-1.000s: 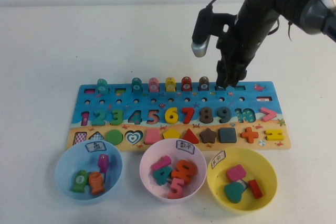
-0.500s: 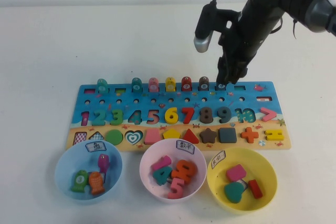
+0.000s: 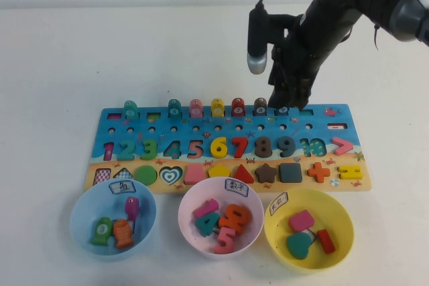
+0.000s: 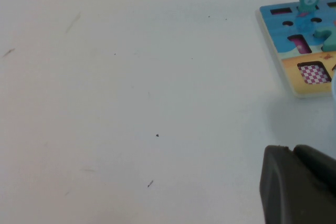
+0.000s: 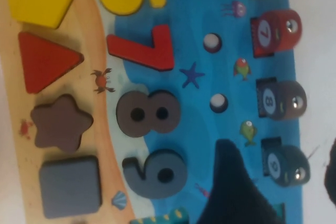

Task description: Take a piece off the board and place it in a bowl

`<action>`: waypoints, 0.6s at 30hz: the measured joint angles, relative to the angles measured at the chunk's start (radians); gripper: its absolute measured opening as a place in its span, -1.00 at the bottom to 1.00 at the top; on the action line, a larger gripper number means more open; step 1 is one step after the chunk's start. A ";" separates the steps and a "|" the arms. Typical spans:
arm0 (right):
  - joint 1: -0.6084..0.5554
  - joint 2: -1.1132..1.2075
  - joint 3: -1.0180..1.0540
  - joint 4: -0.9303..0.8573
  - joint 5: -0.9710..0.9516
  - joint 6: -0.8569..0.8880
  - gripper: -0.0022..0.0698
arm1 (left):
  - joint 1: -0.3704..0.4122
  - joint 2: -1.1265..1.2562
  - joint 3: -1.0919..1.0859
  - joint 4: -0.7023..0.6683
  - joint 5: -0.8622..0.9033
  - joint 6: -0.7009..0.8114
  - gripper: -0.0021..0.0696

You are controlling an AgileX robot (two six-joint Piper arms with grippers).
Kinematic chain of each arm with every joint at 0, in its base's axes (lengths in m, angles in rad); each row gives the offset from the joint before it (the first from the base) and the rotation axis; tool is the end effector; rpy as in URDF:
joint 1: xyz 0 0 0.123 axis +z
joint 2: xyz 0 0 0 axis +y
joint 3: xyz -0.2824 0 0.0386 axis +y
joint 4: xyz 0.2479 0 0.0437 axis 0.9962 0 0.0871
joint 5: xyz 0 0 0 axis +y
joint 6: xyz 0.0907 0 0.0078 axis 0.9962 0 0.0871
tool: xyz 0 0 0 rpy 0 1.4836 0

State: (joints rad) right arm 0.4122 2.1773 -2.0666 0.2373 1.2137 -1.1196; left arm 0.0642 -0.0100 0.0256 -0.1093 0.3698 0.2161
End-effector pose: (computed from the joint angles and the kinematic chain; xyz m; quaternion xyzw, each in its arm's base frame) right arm 0.4259 0.2081 0.2654 -0.6626 0.7213 0.0519 0.1949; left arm 0.0529 -0.0002 0.1719 0.0318 0.8030 0.0372 0.5940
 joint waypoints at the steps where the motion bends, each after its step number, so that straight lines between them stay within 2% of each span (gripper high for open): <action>1: 0.000 0.000 0.000 0.009 0.000 -0.045 0.01 | 0.000 0.000 0.000 0.000 0.000 0.000 -0.95; 7: -0.007 0.000 0.000 0.021 -0.043 -0.147 0.01 | 0.000 0.000 0.000 0.000 0.000 0.000 -0.95; 18: -0.075 0.026 0.000 0.067 -0.077 -0.156 0.01 | 0.000 0.000 0.000 0.000 0.000 0.000 -0.96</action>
State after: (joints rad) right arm 0.3373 2.2034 -2.0666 0.3041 1.1371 -1.2755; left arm 0.0642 -0.0100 0.0256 -0.1093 0.3698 0.2161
